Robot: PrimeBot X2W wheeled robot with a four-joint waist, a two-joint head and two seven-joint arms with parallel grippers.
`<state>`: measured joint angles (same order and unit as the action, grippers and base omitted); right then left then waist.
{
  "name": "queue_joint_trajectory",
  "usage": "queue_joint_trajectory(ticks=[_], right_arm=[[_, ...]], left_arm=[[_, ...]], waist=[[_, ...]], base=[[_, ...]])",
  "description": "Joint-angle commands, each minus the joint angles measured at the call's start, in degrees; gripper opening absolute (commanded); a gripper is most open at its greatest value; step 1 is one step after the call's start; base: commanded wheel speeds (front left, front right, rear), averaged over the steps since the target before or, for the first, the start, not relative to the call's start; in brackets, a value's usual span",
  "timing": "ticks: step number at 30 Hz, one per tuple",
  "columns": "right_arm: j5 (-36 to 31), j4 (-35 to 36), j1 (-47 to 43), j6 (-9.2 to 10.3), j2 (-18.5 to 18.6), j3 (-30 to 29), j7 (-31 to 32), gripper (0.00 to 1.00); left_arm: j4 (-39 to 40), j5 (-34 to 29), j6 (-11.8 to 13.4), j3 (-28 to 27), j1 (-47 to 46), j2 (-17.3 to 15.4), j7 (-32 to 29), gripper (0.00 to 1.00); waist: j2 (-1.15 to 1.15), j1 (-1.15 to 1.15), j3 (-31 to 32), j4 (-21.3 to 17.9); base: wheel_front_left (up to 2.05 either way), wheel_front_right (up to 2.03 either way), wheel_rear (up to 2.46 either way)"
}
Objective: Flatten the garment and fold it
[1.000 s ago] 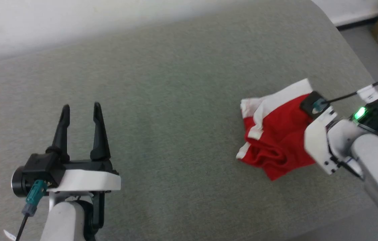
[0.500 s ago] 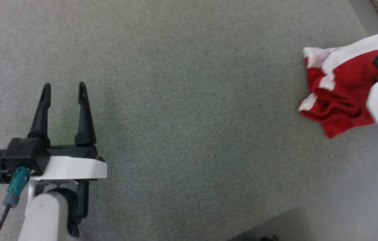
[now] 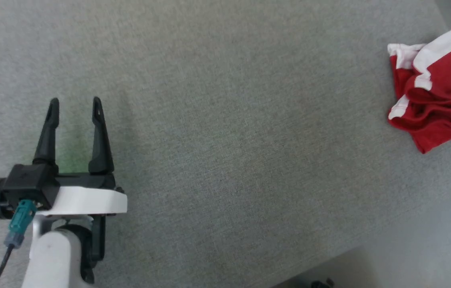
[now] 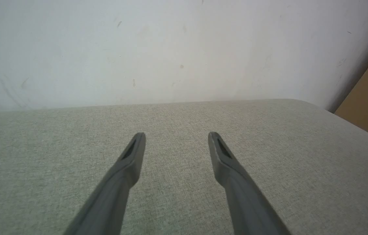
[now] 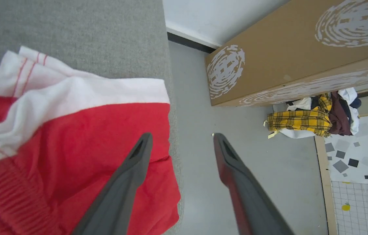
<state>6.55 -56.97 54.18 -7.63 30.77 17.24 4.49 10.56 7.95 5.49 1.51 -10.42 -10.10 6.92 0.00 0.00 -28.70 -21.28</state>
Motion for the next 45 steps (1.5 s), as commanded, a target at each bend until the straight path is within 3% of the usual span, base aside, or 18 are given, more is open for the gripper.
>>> queue_joint_trajectory(ticks=[1,5,8,15,21,26,33,45], right_arm=[[0.74,0.63,1.36,0.14,-0.44,-2.36,-3.74,1.00],[3.87,3.03,1.62,0.14,-1.94,-7.32,-10.46,1.00],[8.57,7.42,0.95,0.14,-5.09,-12.05,-15.79,1.00],[13.82,25.99,-7.32,0.14,-11.56,-13.73,-18.64,1.00],[12.45,41.35,-17.60,0.14,-20.22,-16.82,-18.67,1.00],[8.45,49.28,-26.37,0.14,-26.53,-20.03,-19.06,1.00],[8.13,51.50,-37.76,0.14,-27.85,-20.33,-19.42,1.00],[6.96,51.75,-48.99,0.14,-27.88,-19.12,-19.48,1.00]], left_arm=[[-0.87,0.72,0.34,0.11,0.53,0.50,1.07,1.00],[-2.39,1.56,0.40,0.04,1.37,1.15,2.65,1.00],[-3.90,2.62,0.37,-0.25,2.27,1.82,4.33,1.00],[-5.54,4.70,0.41,-0.73,4.43,3.29,6.60,1.00],[-6.37,5.98,0.20,-0.86,5.82,3.85,7.20,1.00],[-7.27,6.73,0.32,-0.88,5.83,4.26,7.44,1.00],[-10.29,6.06,0.98,-0.23,5.70,4.67,7.75,1.00],[-13.17,5.42,2.09,-0.45,7.64,5.57,8.05,1.00]], waist=[[0.00,0.00,4.20,1.34],[0.00,0.00,7.80,2.36],[0.00,0.00,11.79,3.79],[0.00,0.00,20.03,8.55],[0.00,0.00,24.73,13.07],[0.00,0.00,26.94,16.76],[0.00,0.00,29.25,20.94],[0.00,0.00,30.34,23.25]], base=[[0.00,0.00,0.00],[0.00,0.00,0.00],[0.00,0.00,0.00],[0.00,0.00,0.00],[0.00,0.00,0.00],[0.00,0.00,0.00],[0.00,0.00,0.00],[0.00,0.00,0.00]])
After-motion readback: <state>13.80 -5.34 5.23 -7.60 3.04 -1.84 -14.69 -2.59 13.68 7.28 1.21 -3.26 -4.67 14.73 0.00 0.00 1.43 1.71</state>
